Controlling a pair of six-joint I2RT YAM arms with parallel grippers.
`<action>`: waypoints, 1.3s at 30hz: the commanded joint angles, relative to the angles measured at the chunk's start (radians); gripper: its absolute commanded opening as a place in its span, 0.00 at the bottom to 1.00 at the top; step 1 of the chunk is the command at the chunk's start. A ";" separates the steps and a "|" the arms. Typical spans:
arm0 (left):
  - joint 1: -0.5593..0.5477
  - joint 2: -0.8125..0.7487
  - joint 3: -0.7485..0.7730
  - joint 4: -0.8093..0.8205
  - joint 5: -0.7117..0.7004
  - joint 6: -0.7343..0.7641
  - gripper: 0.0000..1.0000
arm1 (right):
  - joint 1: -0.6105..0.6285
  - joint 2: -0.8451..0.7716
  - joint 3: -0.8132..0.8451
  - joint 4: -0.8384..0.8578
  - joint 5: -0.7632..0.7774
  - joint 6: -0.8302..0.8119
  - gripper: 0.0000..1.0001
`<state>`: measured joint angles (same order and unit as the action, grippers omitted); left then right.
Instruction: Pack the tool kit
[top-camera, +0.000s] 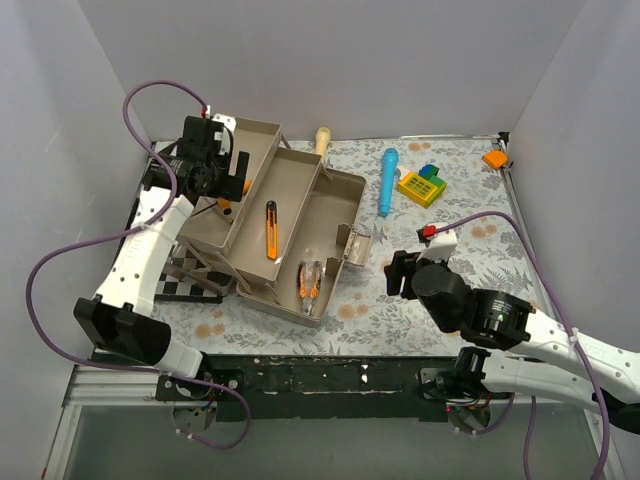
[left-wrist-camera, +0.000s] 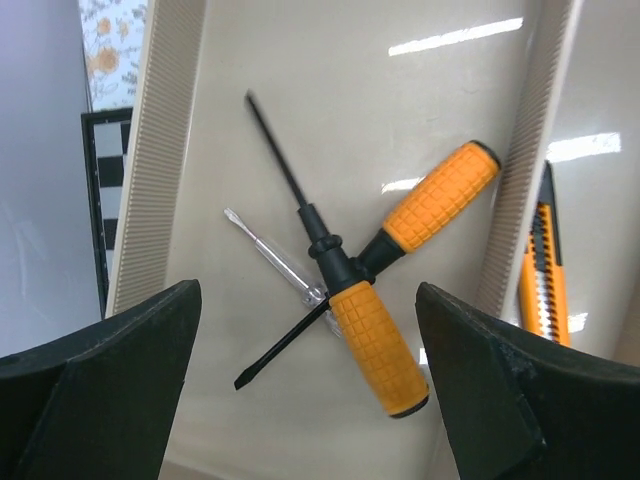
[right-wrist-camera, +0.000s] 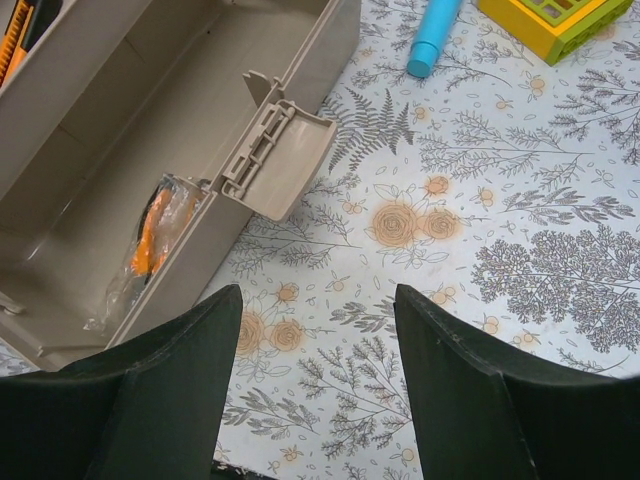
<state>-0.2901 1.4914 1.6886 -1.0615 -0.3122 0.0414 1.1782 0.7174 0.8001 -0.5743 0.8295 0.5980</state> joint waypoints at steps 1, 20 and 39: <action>-0.018 -0.095 0.068 0.050 0.094 -0.024 0.89 | -0.002 0.011 0.031 0.048 0.007 -0.004 0.70; -0.156 -0.217 -0.204 0.138 0.326 -0.120 0.77 | -0.265 0.114 -0.032 0.202 -0.460 0.140 0.72; -0.156 -0.290 -0.300 0.181 0.245 -0.120 0.75 | -0.269 0.132 -0.072 0.218 -0.507 0.172 0.65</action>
<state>-0.4469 1.2392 1.3869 -0.9043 -0.0811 -0.0788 0.9157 0.8379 0.7223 -0.4076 0.3508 0.7597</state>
